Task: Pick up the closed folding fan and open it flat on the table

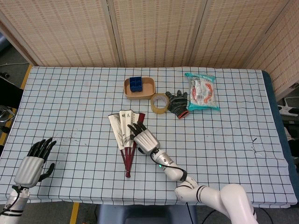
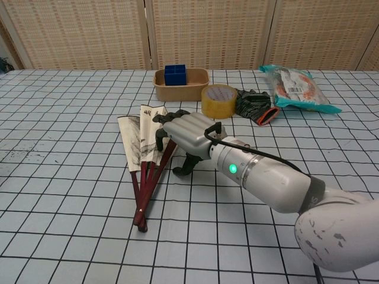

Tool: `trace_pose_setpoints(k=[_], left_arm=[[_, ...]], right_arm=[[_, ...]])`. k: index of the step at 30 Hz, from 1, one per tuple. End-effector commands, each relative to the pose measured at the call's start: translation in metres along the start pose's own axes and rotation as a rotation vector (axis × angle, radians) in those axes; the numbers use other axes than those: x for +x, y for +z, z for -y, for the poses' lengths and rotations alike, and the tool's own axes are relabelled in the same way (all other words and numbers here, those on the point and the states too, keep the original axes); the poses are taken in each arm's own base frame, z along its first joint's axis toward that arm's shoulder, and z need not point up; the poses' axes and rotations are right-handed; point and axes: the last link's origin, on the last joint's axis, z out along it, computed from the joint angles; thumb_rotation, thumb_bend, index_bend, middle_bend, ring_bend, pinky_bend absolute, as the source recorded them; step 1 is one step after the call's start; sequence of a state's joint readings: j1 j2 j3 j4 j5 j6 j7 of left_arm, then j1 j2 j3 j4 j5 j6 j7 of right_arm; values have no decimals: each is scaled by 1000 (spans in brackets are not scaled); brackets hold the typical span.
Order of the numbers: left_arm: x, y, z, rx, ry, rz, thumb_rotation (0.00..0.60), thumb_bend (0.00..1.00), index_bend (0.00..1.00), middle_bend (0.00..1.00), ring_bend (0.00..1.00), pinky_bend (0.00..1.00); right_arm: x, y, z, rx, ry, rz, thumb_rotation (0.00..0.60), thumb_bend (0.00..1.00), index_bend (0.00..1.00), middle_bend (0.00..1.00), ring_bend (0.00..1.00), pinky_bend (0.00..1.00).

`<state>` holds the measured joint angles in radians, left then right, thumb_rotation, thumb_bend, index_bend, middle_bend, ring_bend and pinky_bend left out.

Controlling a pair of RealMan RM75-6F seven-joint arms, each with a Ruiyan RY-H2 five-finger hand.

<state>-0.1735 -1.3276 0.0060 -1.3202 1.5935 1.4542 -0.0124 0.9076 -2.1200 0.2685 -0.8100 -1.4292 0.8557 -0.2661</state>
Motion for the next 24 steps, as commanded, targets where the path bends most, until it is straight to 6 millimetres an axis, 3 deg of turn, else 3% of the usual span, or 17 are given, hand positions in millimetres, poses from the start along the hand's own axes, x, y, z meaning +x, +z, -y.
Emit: trace_pose_setpoints(k=[1,4,12,20,22,24], left_arm=[[0,0,0,1,-3,-1,600,450,0,0,0,93],[-1,1,2,8,-4,6,600,451,0,0,0,93],[-3,2,3,12,-2,12,600,452,0,0,0,93],[-4,3,2,7,-12,16,600,458,0,0,0,93],[-4,3,1,5,-30,17,600,561,16,0,0,95],[-3,5,2,4,-35,-6,600,794,85,0,0,97]], right_arm=[[-3,4,2,-20,20,-2,600,231,397,0,0,0],[-3,8,5,-44,55,-23,600,274,454,0,0,0],[-2,12,7,-53,70,-57,600,512,592,31,0,0],[17,6,13,-25,271,-97,600,523,696,91,0,0],[26,4,14,-27,361,-99,600,523,718,105,0,0],[36,2,14,-36,461,-89,600,523,726,110,0,0]])
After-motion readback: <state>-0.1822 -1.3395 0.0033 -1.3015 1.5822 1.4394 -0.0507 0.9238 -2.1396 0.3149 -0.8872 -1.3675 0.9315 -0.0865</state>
